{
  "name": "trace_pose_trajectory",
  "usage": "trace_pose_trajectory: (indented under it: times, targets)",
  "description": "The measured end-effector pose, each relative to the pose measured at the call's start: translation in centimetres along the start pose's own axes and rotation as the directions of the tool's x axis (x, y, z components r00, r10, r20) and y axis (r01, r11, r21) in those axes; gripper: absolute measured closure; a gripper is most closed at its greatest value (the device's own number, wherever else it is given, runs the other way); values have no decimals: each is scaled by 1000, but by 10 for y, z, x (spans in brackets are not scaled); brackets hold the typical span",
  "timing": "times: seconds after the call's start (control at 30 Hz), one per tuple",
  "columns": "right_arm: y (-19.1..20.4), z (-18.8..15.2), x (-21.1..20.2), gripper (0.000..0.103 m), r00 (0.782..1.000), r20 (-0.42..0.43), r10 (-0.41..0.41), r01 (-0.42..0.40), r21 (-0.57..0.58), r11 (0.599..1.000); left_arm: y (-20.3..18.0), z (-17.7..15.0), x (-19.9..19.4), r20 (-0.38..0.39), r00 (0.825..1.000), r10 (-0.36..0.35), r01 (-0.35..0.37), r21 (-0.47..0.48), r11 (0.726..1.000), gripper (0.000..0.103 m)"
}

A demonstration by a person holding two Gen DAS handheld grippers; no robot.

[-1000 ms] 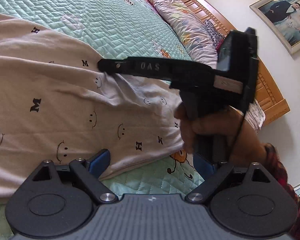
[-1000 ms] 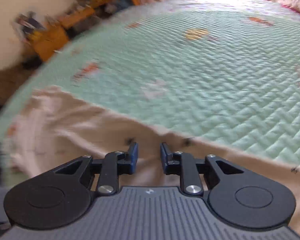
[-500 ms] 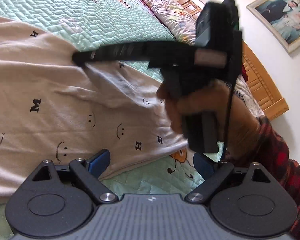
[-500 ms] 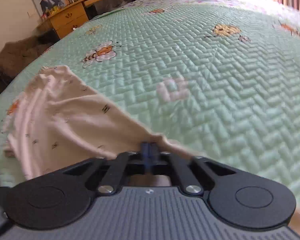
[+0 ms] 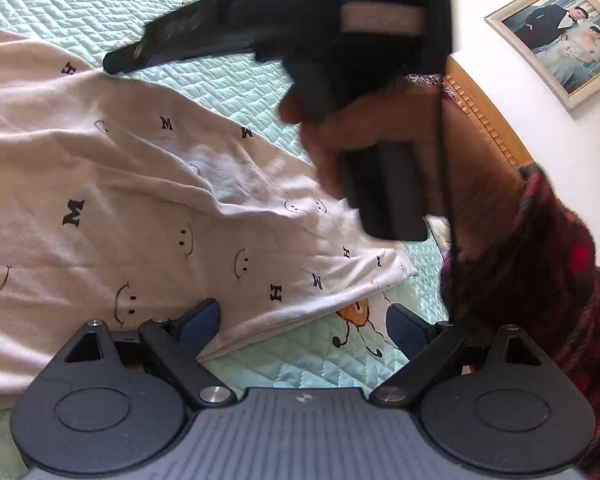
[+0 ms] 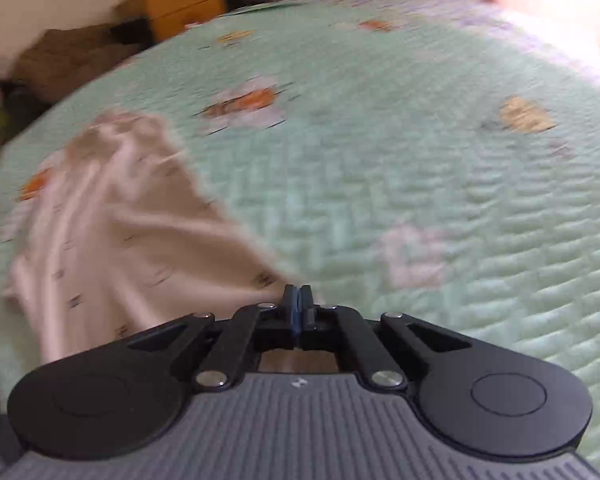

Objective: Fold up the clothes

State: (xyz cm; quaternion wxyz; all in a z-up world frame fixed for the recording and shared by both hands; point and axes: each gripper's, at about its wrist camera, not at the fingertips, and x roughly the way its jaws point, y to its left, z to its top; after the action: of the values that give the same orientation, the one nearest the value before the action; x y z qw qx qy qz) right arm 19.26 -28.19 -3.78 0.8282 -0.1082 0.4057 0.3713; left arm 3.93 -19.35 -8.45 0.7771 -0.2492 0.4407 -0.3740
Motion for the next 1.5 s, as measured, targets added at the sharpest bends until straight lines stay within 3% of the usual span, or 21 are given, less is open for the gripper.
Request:
trace_pose_trajectory:
  times: [0.1,0.17,0.23,0.27,0.37,0.5,0.53,0.6,0.63,0.77,0.97,1.1,1.17,1.2,1.23,1.3,1.4,1.5]
  targets:
    - [12,5,-16,94,990,9,139,-139,-20,990,-1,-3,-1,8,1000,-1,0,18,1000,12]
    - [30,4,-4,94,977,-62,206,-211,-78,974,-1,-3,-1,8,1000,2,-2,25,1000,12]
    - [36,0,22,98,986,-126,111,-130,-156,979,-1,-2,-1,7,1000,2,-2,26,1000,12]
    - [33,2,26,103,989,-117,87,-103,-138,985,0,-1,-2,6,1000,-3,3,18,1000,13]
    - [27,13,20,99,999,-42,30,-32,-50,998,4,1,-4,2,1000,-19,19,-5,1000,14]
    - [45,18,7,92,990,-31,138,-141,-89,986,-2,-2,-14,13,1000,-5,5,18,1000,14]
    - [49,19,11,90,989,-59,138,-144,-106,984,-4,-3,-17,18,1000,1,-2,27,1000,15]
    - [52,19,31,87,986,-164,17,-44,-162,986,-9,-7,-29,35,999,15,-16,48,999,16]
    - [50,20,31,87,986,-167,-1,-25,-157,987,-10,-9,-40,49,999,18,-21,58,998,16]
    - [50,29,5,83,996,-84,-9,4,-57,998,-6,-15,-94,119,993,26,-36,81,996,16]
    - [74,39,-15,76,998,42,47,-48,21,999,44,-10,-138,188,971,147,-134,-78,988,7]
    - [80,47,20,71,998,-11,61,-60,49,997,77,-6,-167,222,947,231,-191,-186,964,7]
    - [74,44,50,74,996,-89,-30,33,33,999,93,-5,-182,235,933,274,-217,-241,946,14]
    - [71,43,59,74,992,-88,-90,91,7,996,101,-4,-189,241,926,292,-226,-266,937,14]
    - [67,44,59,73,992,-62,-106,108,30,994,105,-3,-193,241,931,274,-205,-276,939,14]
    - [57,46,48,74,997,7,-82,80,123,989,107,0,-194,233,937,260,-192,-275,942,14]
    - [55,37,6,73,989,136,-60,39,152,988,105,0,-188,228,936,269,-211,-251,945,14]
    - [48,9,-37,73,982,167,-84,46,216,975,102,1,-189,235,934,270,-213,-241,947,14]
